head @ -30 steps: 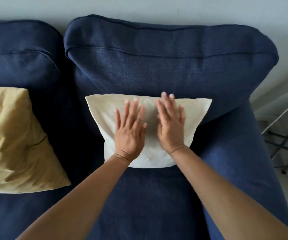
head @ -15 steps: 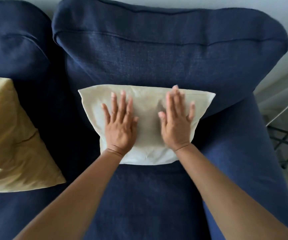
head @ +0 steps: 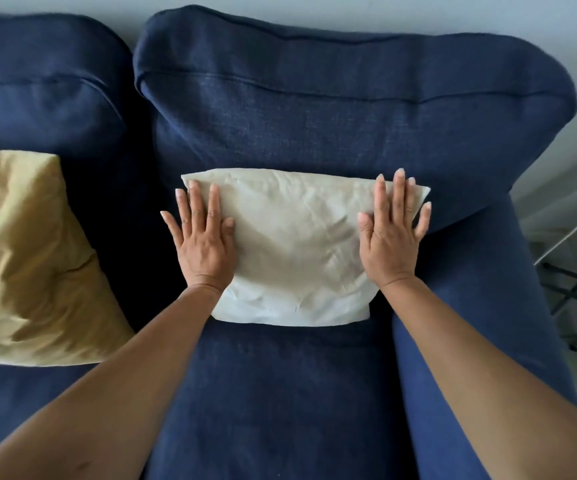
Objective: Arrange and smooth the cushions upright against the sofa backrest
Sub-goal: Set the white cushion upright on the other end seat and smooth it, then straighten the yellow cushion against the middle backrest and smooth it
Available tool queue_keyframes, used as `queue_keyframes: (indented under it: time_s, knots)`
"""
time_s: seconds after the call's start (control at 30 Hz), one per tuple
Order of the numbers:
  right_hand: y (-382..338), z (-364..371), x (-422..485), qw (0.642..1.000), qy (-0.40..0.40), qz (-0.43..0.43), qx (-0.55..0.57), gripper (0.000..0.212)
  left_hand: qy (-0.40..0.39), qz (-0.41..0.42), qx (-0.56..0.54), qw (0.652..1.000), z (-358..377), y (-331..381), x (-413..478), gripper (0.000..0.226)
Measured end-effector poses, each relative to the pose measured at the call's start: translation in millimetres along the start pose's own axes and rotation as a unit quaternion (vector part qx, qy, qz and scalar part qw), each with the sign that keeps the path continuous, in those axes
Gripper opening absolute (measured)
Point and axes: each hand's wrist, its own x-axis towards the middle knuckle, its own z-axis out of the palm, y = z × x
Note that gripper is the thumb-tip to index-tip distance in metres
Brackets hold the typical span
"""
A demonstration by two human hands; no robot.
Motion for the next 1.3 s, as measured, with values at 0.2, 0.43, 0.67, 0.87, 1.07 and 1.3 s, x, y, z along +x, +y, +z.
queue_keyframes:
  time_s: [0.2, 0.43, 0.67, 0.87, 1.07, 1.3]
  knots:
    - [-56, -38, 0, 0.993, -0.021, -0.051, 0.103, 0.057, 0.012, 0.007, -0.013, 1.000, -40, 20, 0, 0.058]
    - [-124, -51, -9, 0.980, -0.056, 0.020, 0.188, 0.040, -0.004, -0.048, -0.044, 0.998, -95, 0, 0, 0.047]
    - [-216, -67, -17, 0.969, -0.033, 0.059, 0.236, 0.029, 0.014, -0.148, -0.082, 0.985, -146, -80, -7, 0.036]
    - [-351, -67, -37, 0.948, -0.065, 0.099, 0.294, 0.033, 0.031, -0.195, -0.089, 0.976, -201, -196, -12, 0.033]
    - [-478, -56, -59, 0.926, -0.093, 0.096, 0.354, 0.033, 0.032, -0.232, -0.082, 0.969, -266, -342, -14, 0.036]
    - [-531, -43, -60, 0.923, -0.093, 0.158, 0.338, 0.041, 0.010, -0.277, -0.122, 0.953, -301, -427, 14, 0.041]
